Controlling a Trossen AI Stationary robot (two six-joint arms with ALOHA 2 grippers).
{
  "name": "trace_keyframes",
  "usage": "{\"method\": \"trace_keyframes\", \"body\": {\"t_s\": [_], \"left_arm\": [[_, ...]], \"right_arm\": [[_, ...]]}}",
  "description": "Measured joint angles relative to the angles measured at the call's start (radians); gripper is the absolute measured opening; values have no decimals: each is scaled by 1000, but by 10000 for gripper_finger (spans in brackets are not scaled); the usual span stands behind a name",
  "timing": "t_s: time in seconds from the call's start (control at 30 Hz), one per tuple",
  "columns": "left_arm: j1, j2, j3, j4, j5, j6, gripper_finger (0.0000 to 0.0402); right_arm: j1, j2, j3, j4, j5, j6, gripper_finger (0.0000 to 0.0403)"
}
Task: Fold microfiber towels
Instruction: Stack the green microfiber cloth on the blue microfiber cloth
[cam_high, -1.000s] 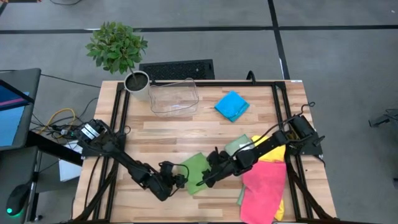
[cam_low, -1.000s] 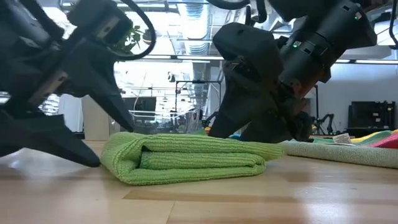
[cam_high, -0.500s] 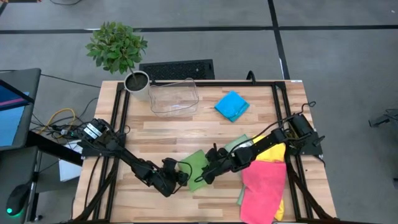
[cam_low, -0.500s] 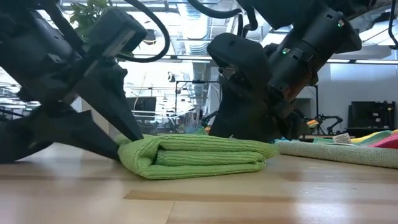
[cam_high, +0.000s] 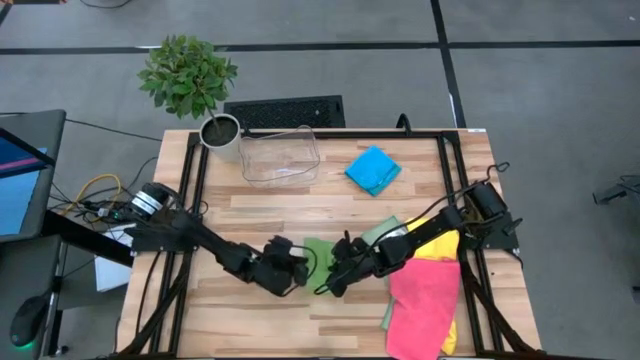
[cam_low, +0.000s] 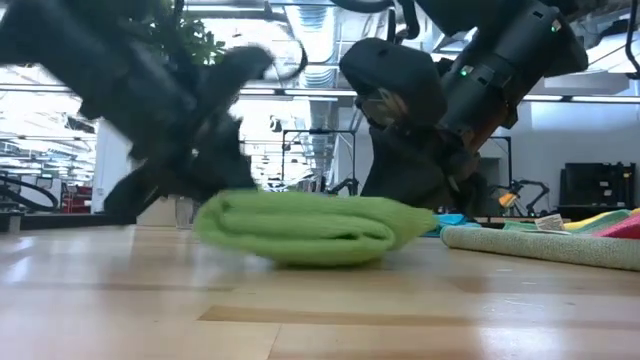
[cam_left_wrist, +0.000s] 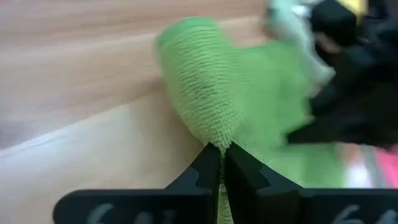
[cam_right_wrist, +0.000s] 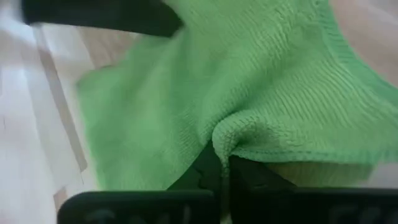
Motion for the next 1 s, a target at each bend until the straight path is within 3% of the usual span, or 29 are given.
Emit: {"method": "trace_keyframes", "body": {"t_s": [0.3, 0.53, 0.77, 1.0], "left_arm": [[150, -139, 3, 1, 129, 288, 1], [331, -185, 12, 27, 266, 465, 1], [527, -185, 133, 12, 429, 664, 0], [671, -168, 309, -120, 530, 826, 0]], "right_arm": [[-29, -82, 0, -127, 88, 27, 18], [-104, -176, 0, -261, 160, 11, 18], [-210, -286, 1, -396, 195, -55, 19], [-310, -379, 3, -537, 256, -78, 25]]}}
